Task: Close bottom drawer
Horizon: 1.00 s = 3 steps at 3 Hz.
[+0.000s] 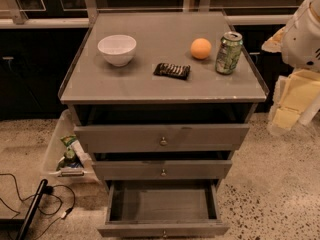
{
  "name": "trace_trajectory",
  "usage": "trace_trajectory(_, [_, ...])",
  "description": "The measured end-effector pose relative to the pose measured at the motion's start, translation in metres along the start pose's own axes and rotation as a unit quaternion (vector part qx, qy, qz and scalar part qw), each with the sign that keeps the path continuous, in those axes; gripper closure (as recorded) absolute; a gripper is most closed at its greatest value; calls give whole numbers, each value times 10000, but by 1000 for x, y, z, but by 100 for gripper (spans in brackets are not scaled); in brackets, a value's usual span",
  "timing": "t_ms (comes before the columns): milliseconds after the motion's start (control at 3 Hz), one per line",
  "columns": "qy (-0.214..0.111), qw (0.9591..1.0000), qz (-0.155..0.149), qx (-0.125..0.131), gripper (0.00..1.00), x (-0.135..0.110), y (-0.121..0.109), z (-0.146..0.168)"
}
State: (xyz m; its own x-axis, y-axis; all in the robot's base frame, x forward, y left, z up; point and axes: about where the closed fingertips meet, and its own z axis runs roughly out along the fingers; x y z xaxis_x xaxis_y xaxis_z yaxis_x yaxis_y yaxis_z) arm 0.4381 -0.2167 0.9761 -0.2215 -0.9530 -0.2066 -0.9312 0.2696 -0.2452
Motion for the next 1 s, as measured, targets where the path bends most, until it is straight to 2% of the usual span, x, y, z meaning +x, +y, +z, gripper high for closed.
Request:
trace_trajectory(333, [-1, 10000, 0, 0, 0, 0, 0, 0])
trace_trajectory(667, [-145, 9998, -15, -127, 0, 8, 8, 18])
trace_trajectory(1000, [-393, 9981, 79, -473, 10, 26, 30, 63])
